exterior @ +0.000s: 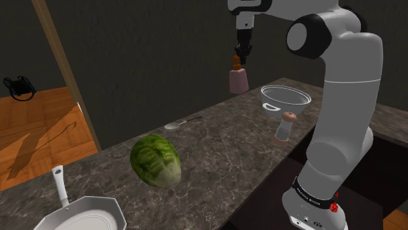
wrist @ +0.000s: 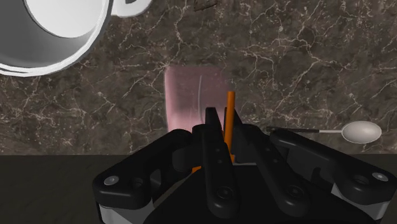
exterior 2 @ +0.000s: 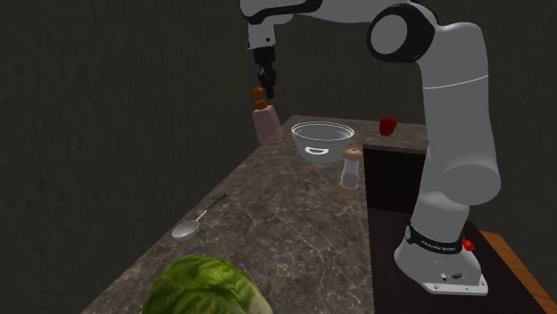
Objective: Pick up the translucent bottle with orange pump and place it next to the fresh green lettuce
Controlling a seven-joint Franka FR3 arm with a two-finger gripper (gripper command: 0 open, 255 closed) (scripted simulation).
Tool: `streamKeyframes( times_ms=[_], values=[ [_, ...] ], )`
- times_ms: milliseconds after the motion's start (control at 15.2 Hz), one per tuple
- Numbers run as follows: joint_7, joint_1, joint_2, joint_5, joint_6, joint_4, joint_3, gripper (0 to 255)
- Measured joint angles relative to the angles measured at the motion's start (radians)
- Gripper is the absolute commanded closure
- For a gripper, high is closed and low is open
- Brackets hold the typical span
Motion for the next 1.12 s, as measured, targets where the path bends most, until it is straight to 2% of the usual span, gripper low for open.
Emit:
streamKeyframes(
  times_ms=[660, 858, 1122],
  values=[
    [-0.016, -0.030, 0.083, 0.025, -0.176, 0.258, -0.003, 255],
    [0.026, 0.018, -0.008, -0.001, -0.157, 0.147, 0.006, 255],
    [0.113, 0.093, -0.172, -0.042, -0.116, -0.055, 0.035, 255]
  ],
)
